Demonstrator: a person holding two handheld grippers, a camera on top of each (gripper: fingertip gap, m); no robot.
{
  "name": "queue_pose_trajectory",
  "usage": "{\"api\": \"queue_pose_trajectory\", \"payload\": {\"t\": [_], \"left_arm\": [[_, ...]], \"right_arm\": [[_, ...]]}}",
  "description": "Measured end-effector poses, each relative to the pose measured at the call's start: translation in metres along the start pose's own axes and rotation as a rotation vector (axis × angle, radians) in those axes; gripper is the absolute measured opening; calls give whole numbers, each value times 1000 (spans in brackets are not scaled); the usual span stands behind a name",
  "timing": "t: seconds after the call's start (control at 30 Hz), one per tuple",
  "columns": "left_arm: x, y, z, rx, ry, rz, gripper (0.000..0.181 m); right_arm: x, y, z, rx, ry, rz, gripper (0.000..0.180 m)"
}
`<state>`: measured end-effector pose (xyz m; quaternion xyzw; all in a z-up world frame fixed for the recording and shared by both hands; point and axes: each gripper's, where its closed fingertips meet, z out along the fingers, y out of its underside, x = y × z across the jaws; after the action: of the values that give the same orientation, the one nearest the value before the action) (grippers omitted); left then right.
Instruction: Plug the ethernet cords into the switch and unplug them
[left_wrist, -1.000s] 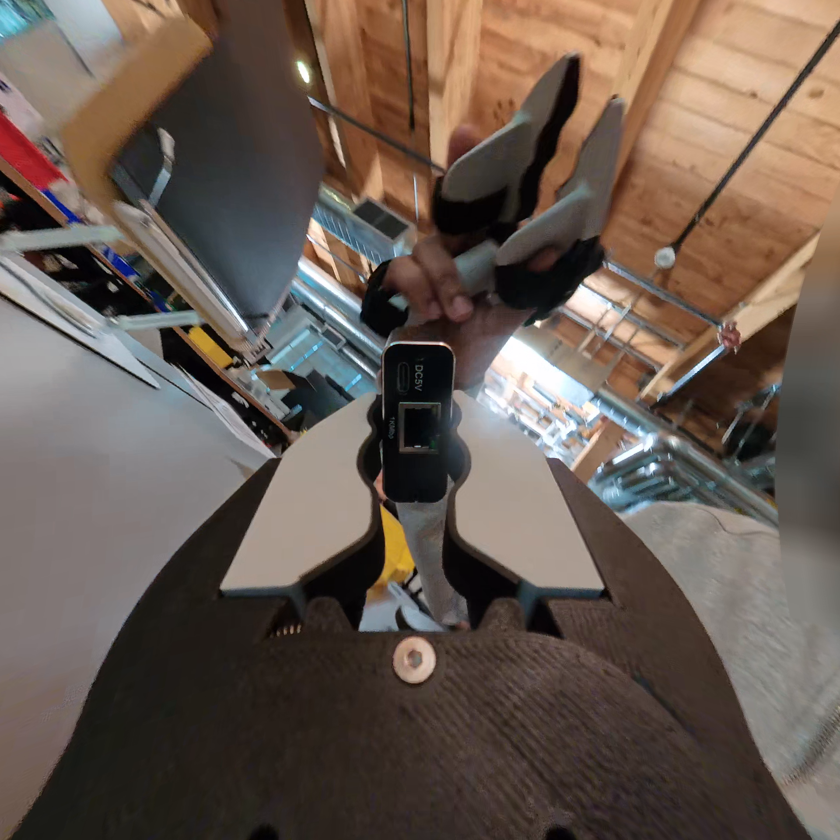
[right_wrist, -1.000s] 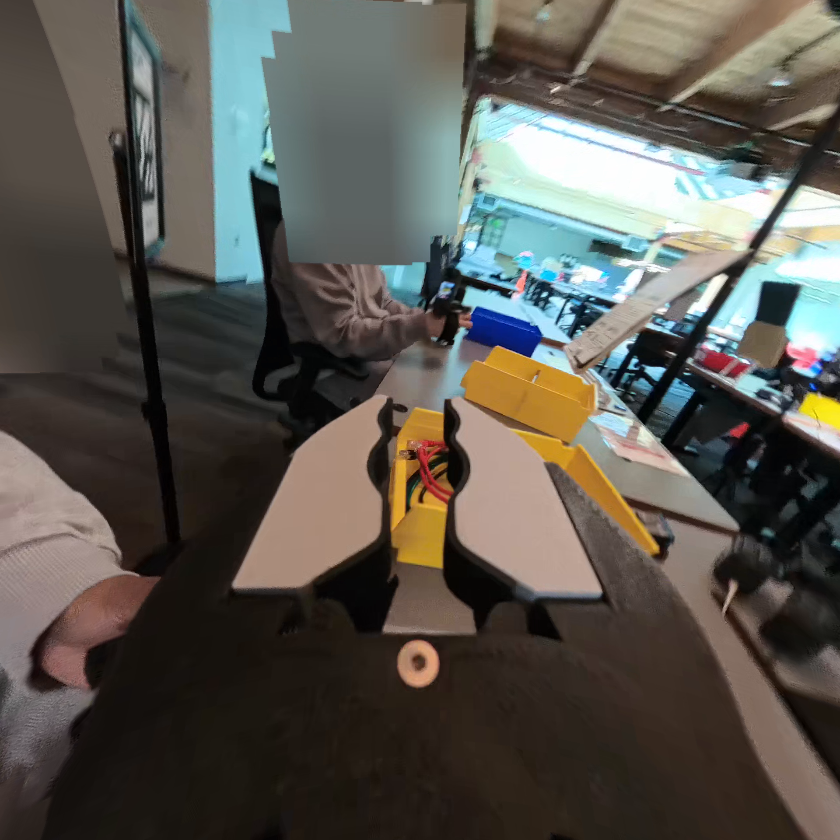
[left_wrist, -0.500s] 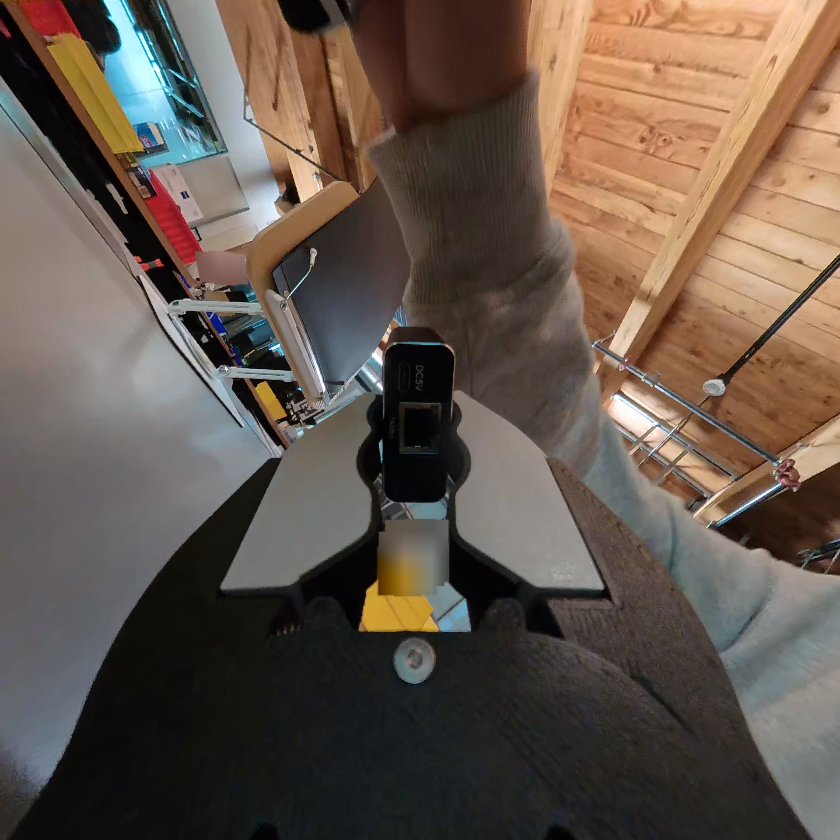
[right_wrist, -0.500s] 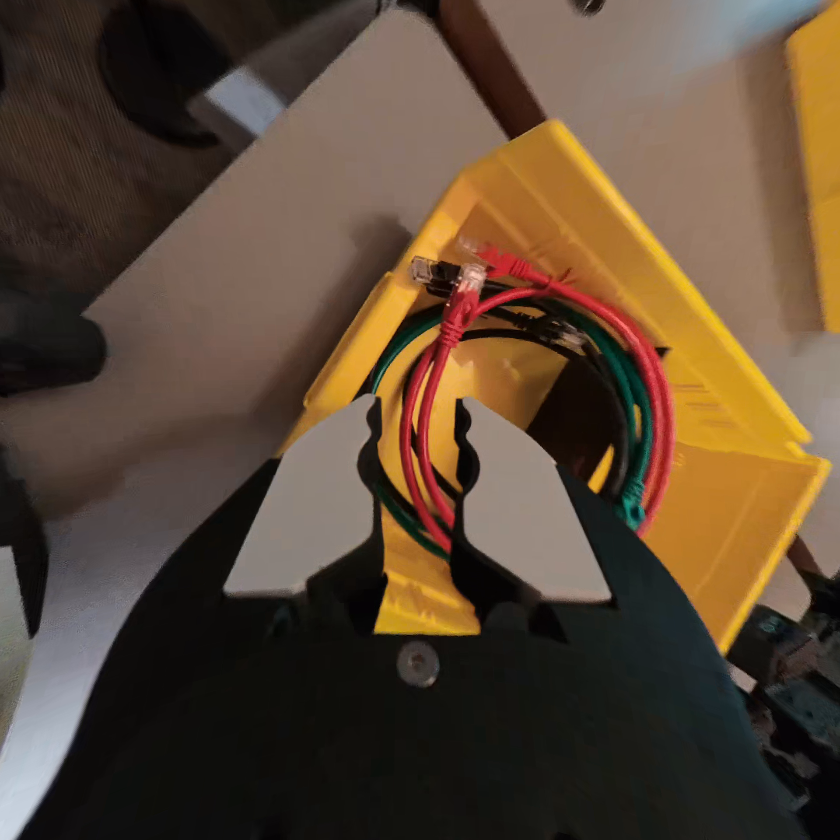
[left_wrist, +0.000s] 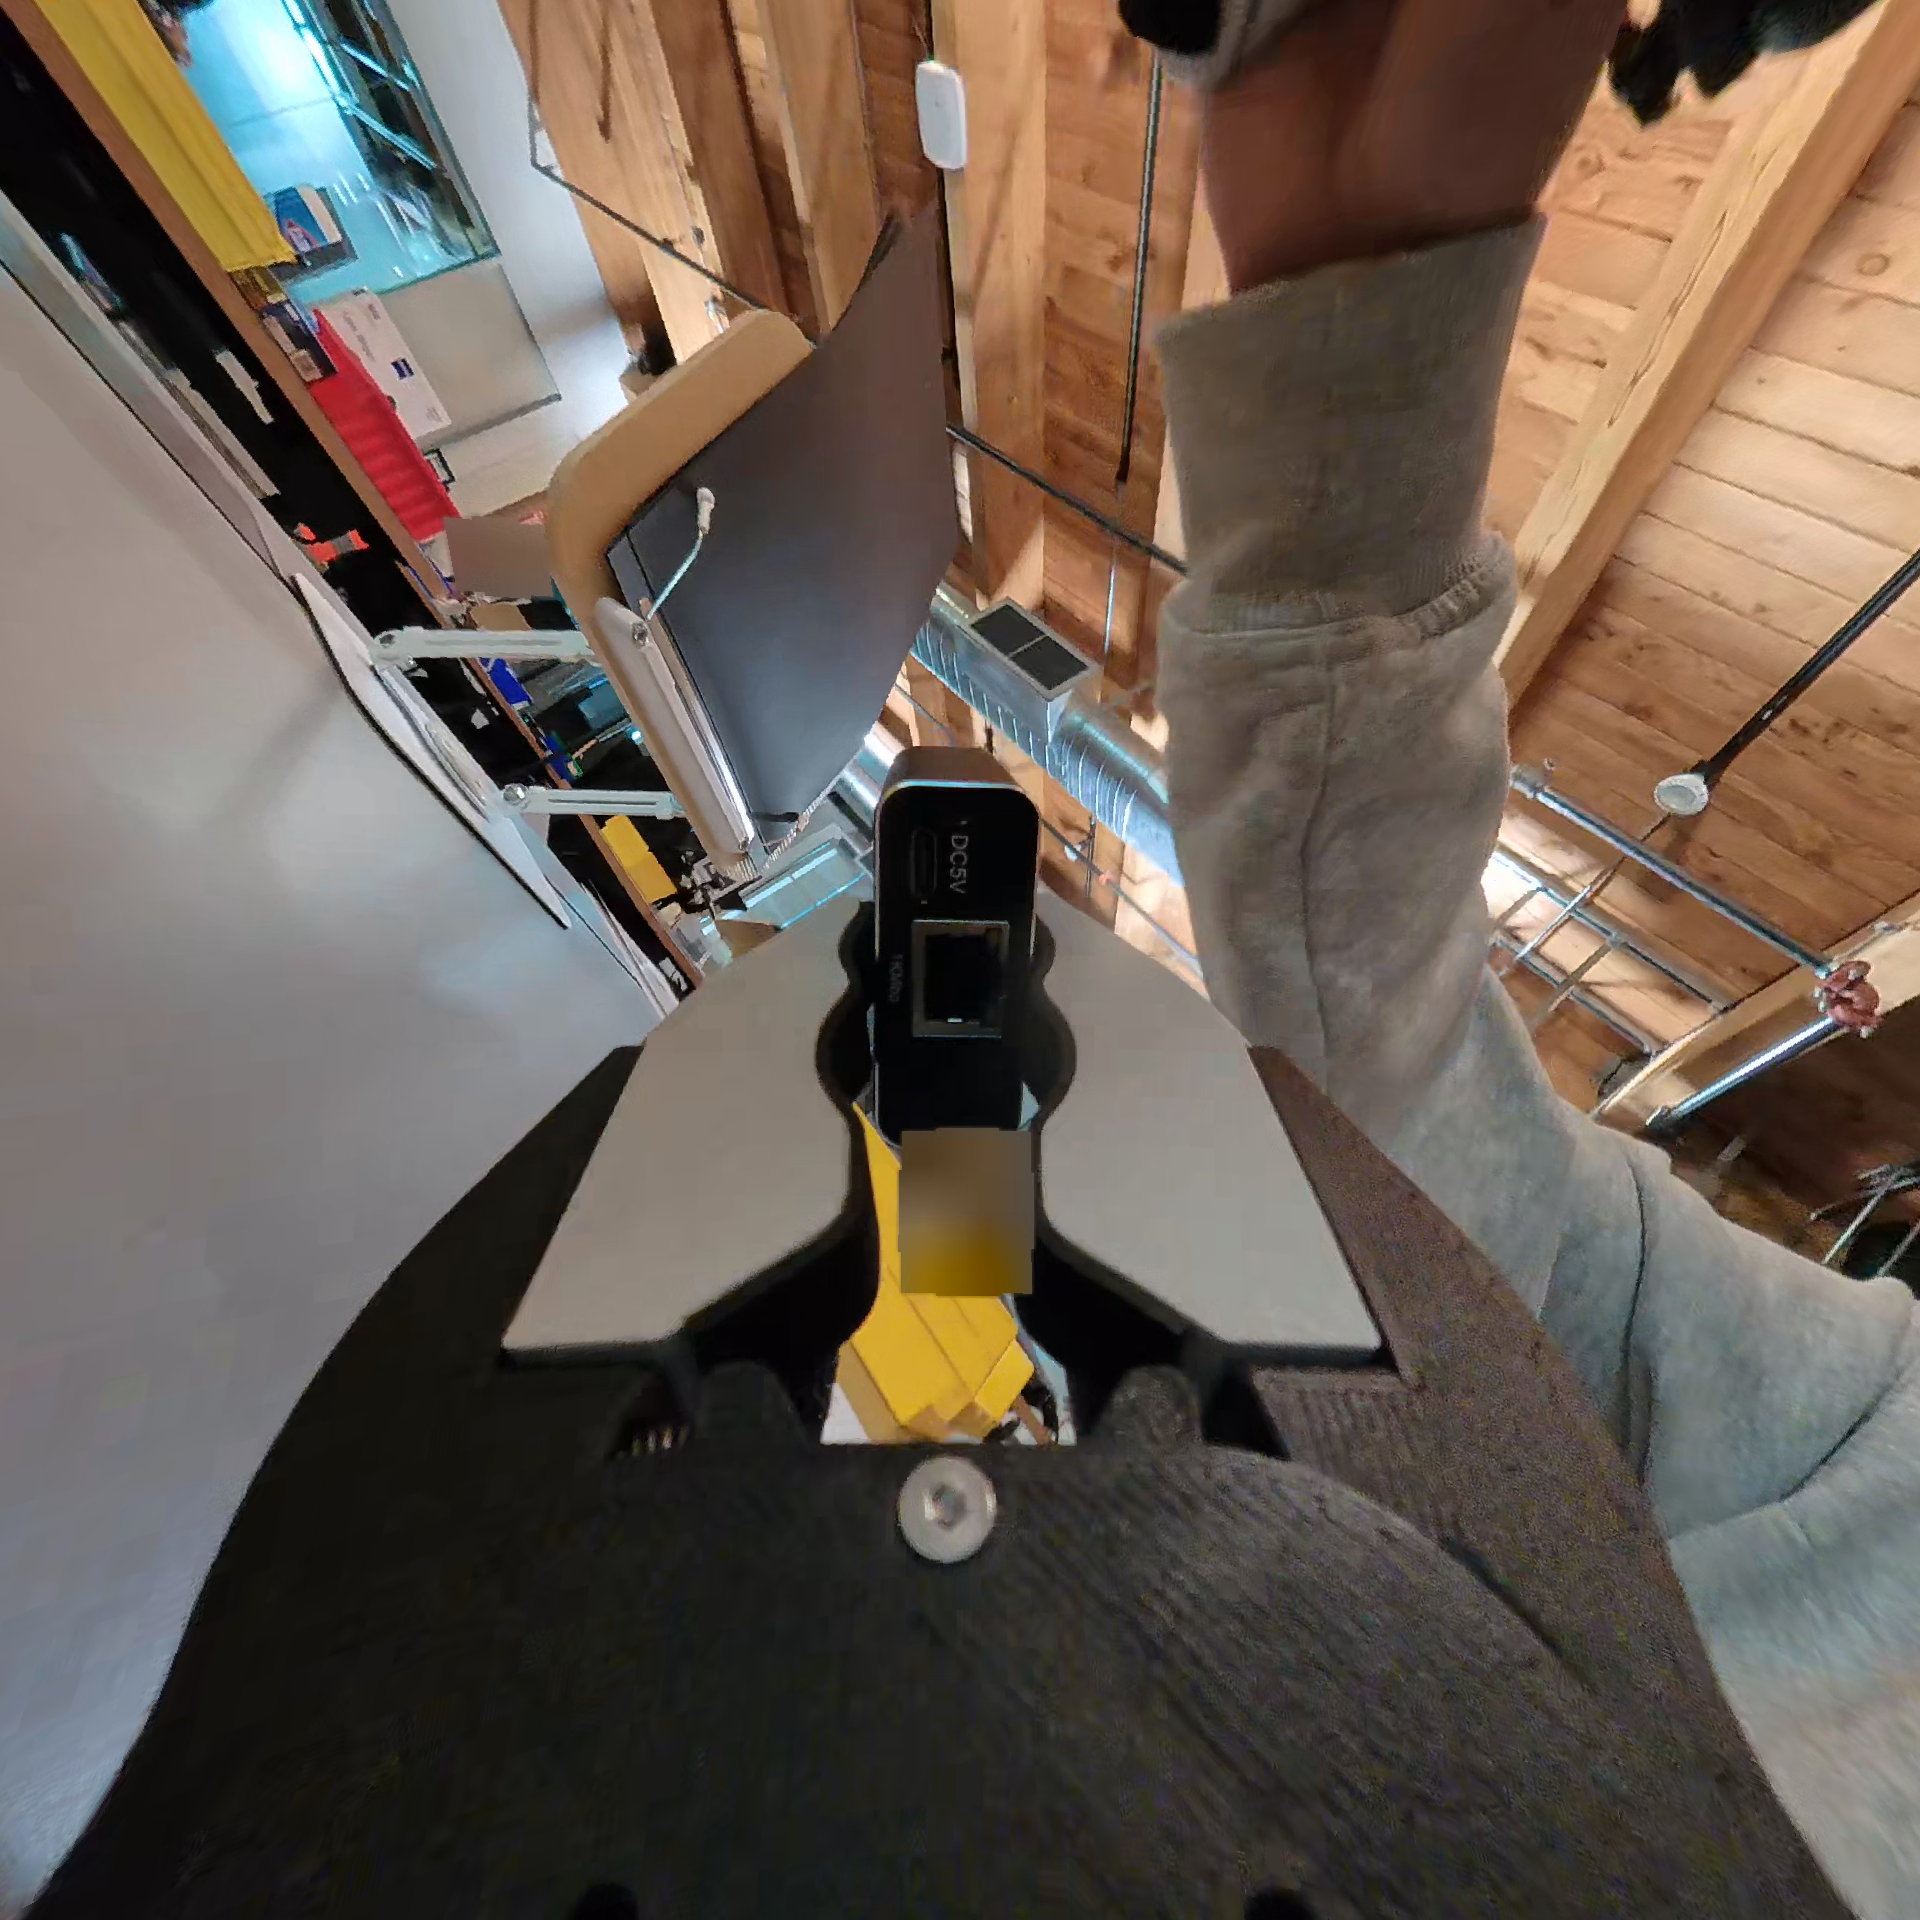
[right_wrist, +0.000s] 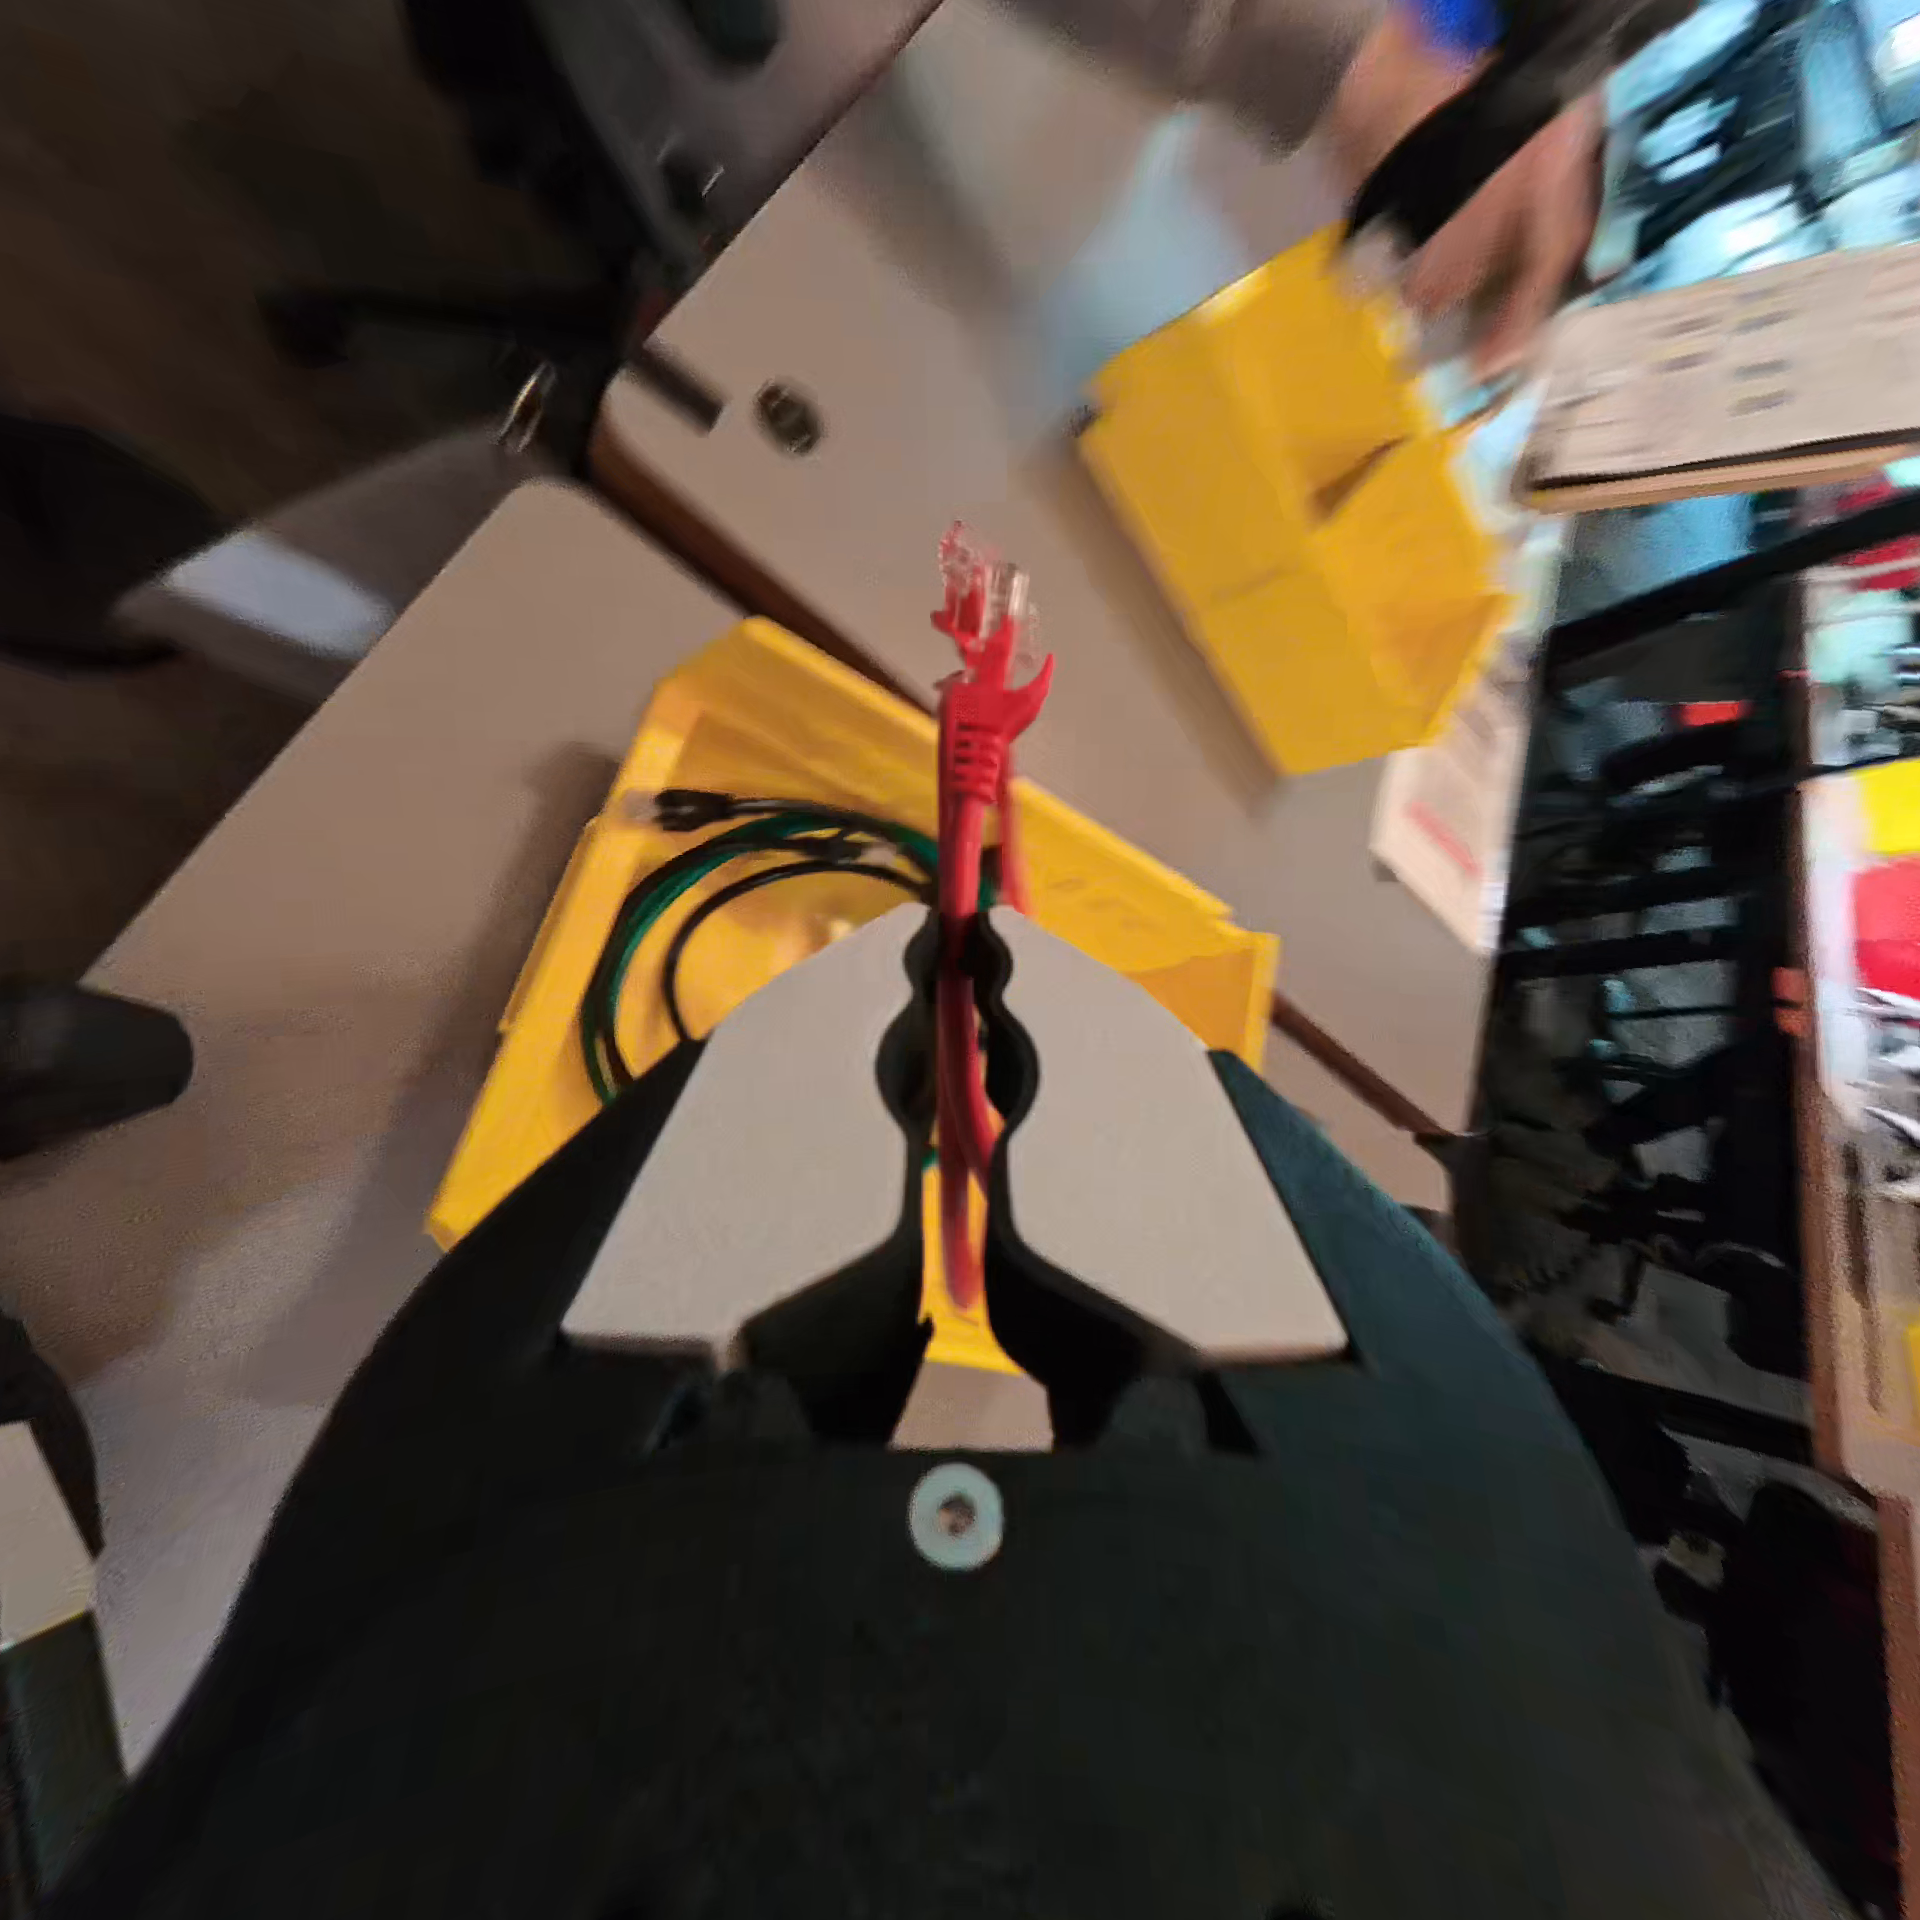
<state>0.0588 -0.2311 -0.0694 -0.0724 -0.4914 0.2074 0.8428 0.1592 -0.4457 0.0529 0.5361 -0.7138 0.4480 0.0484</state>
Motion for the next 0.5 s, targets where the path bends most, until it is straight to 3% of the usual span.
{"api": "queue_pose_trajectory", "payload": {"t": [0.1, 0.2, 0.33, 0.5], "left_arm": [[4, 9, 5, -43, 8, 30, 25], [7, 16, 8, -76, 15, 52, 25], [6, 21, 9, -98, 14, 57, 25], [3, 31, 12, -120, 16, 35, 25]], "right_arm": [[33, -1, -79, 73, 129, 61, 6], [38, 30, -151, 75, 241, 91, 6], [-3, 119, -218, -49, 351, 117, 6], [-106, 251, -269, -338, 461, 47, 5]]}}
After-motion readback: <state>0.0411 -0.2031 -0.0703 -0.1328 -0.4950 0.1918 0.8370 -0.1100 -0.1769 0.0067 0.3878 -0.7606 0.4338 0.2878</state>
